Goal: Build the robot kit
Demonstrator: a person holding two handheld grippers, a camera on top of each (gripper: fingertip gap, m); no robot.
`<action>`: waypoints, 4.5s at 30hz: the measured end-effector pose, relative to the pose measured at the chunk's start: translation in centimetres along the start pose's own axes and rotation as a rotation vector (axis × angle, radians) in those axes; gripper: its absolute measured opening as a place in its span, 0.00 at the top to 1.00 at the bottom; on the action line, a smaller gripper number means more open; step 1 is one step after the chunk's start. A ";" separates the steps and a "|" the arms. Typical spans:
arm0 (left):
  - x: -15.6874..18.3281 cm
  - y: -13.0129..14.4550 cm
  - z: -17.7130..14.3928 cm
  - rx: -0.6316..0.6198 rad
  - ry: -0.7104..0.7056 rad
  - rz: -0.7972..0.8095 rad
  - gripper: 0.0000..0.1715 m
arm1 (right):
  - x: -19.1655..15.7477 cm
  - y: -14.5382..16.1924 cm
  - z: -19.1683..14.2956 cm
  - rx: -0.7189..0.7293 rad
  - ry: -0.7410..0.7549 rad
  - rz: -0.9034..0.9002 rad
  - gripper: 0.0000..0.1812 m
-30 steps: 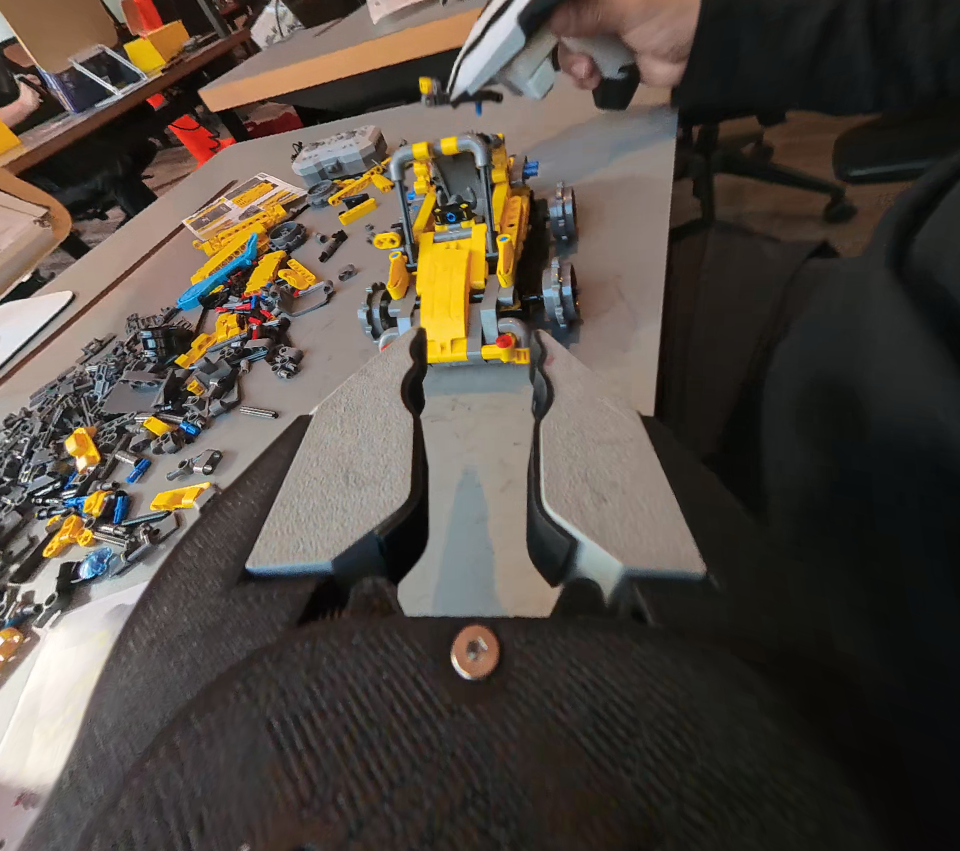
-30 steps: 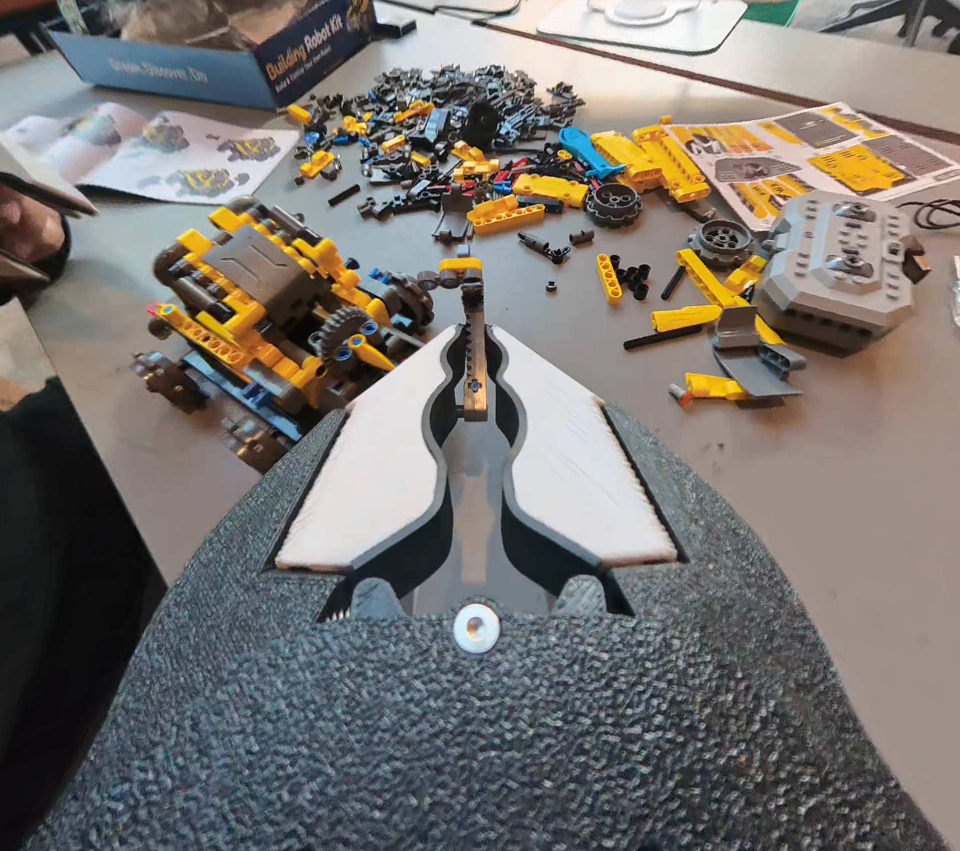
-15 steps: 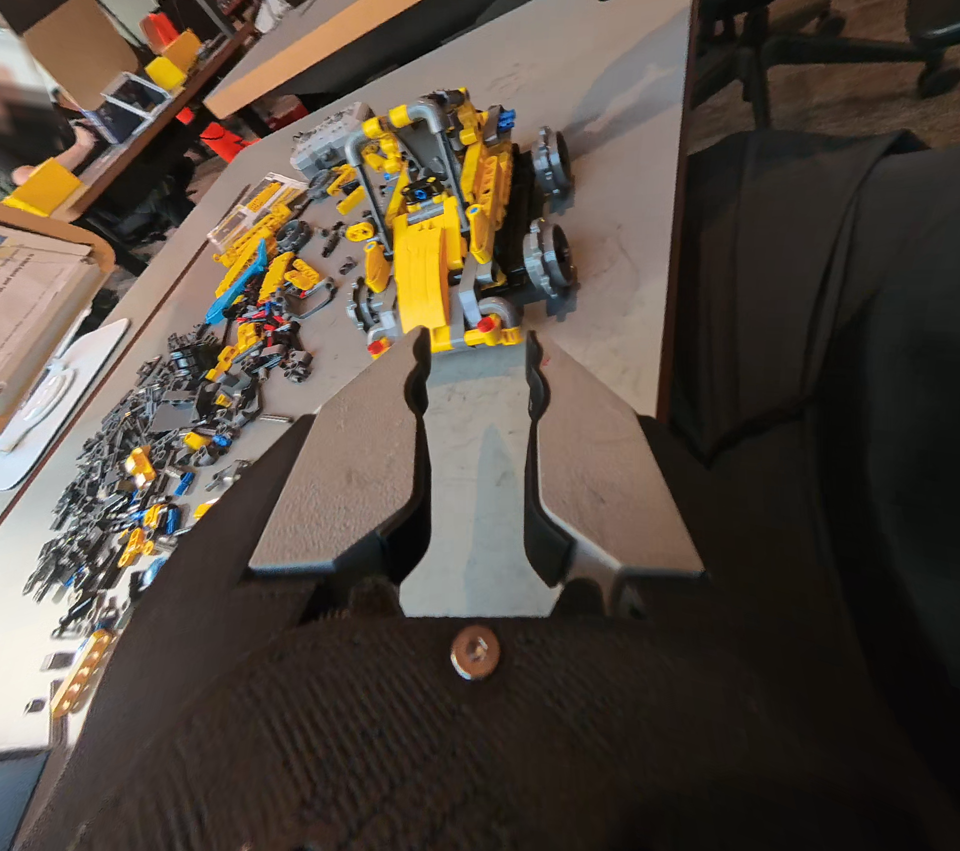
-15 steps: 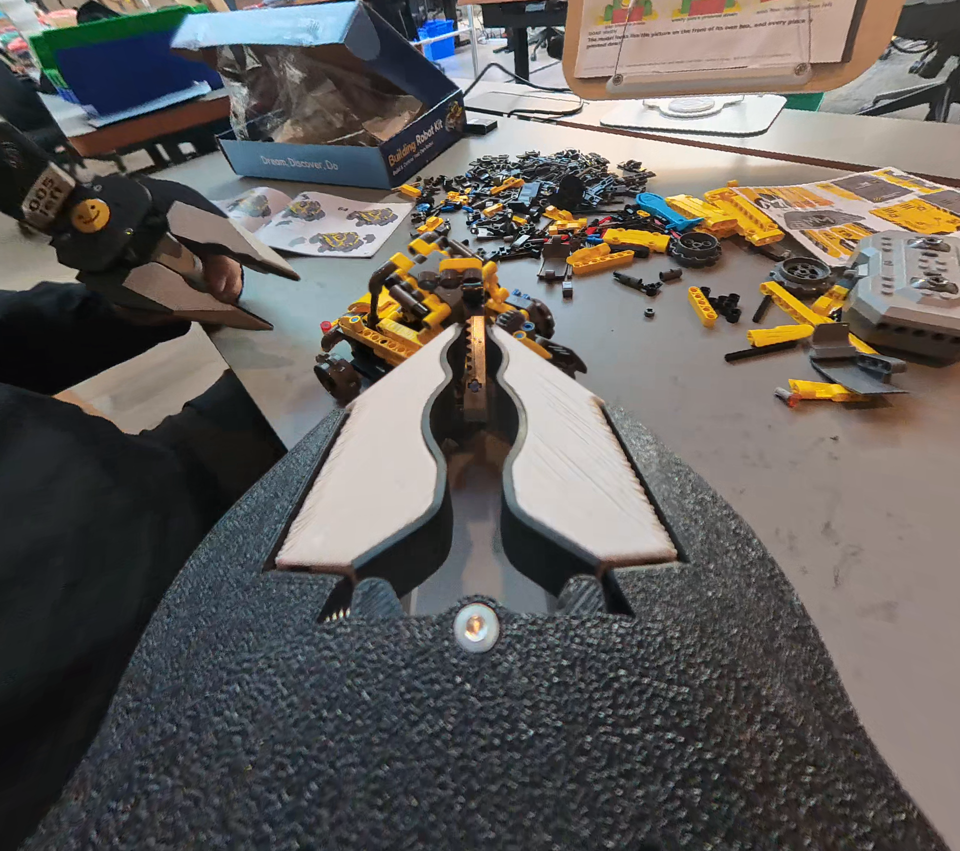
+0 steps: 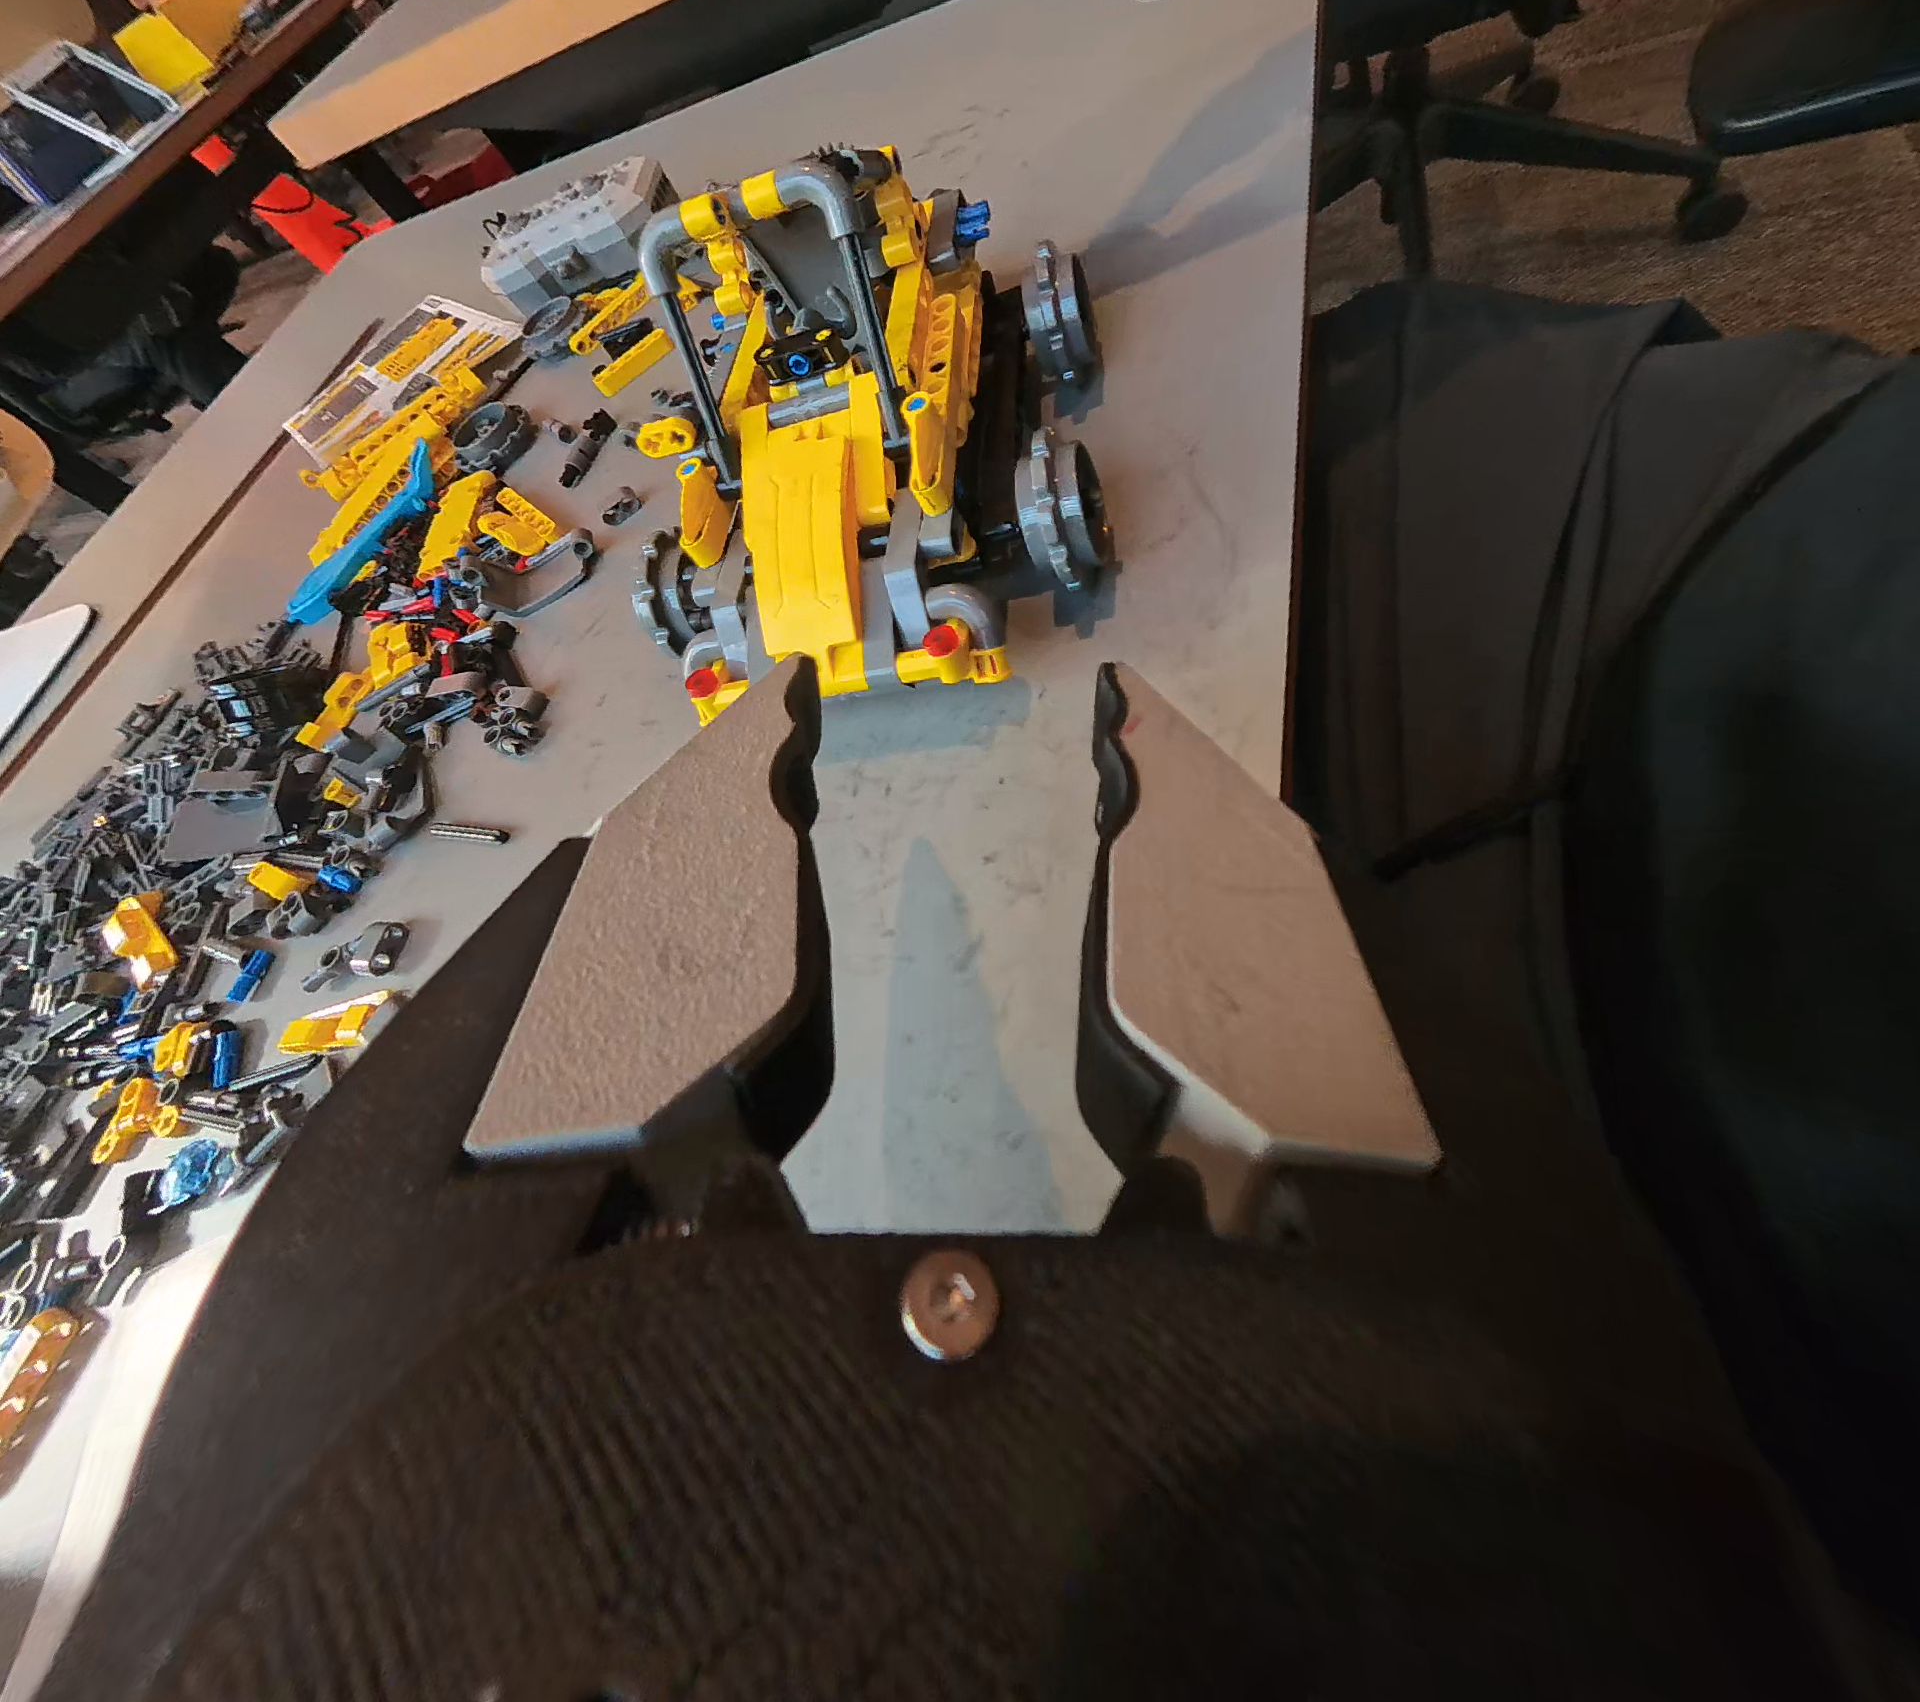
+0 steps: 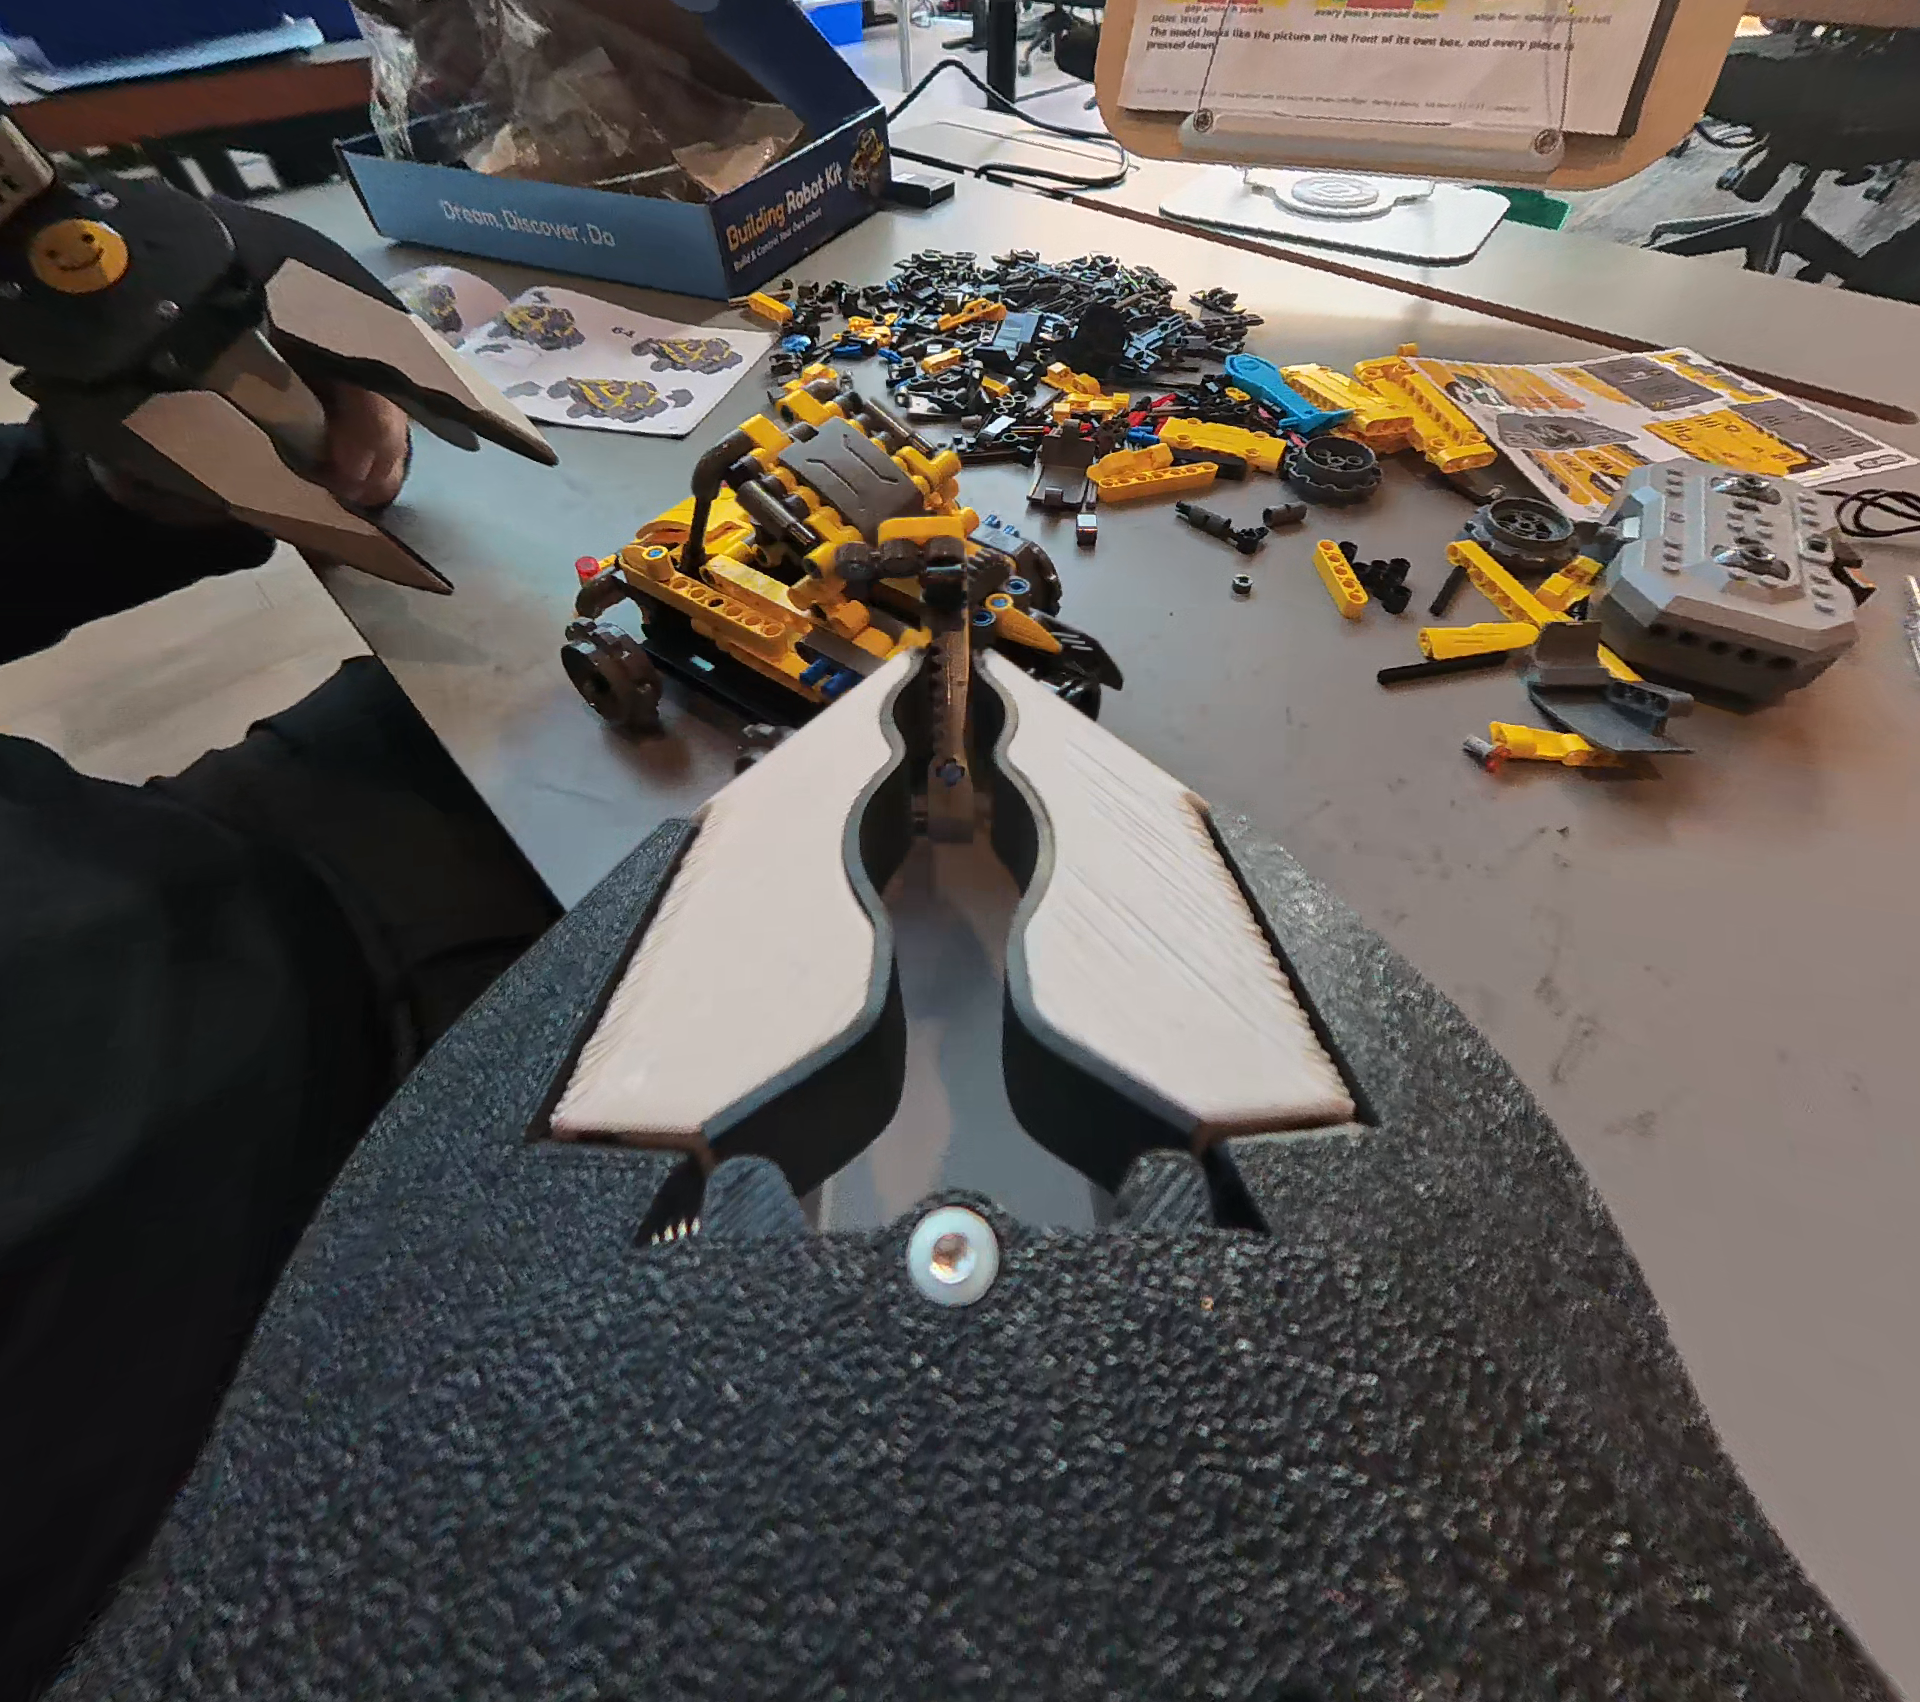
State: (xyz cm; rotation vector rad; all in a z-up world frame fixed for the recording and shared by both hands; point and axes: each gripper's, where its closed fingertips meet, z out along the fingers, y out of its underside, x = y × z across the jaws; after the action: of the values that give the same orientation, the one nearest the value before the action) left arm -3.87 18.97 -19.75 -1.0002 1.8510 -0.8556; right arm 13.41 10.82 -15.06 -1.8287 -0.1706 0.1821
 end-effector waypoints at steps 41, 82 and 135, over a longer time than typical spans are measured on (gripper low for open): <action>-0.3 0.6 0.4 -0.044 -0.004 -0.030 0.74 | 3.7 6.0 2.8 -0.297 0.029 0.007 0.96; -2.0 1.1 2.6 -0.122 -0.031 -0.205 0.63 | 5.7 3.1 3.2 -0.116 -0.015 0.244 0.96; -0.5 1.6 3.1 -0.179 0.028 -0.135 0.65 | 4.7 -1.1 0.8 0.204 -0.219 0.313 0.97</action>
State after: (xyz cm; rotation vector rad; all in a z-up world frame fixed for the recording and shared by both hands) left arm -1.38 19.63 -22.21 -1.2424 1.9270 -0.7961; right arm 17.81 12.85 -14.37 -1.6207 -0.0150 0.5995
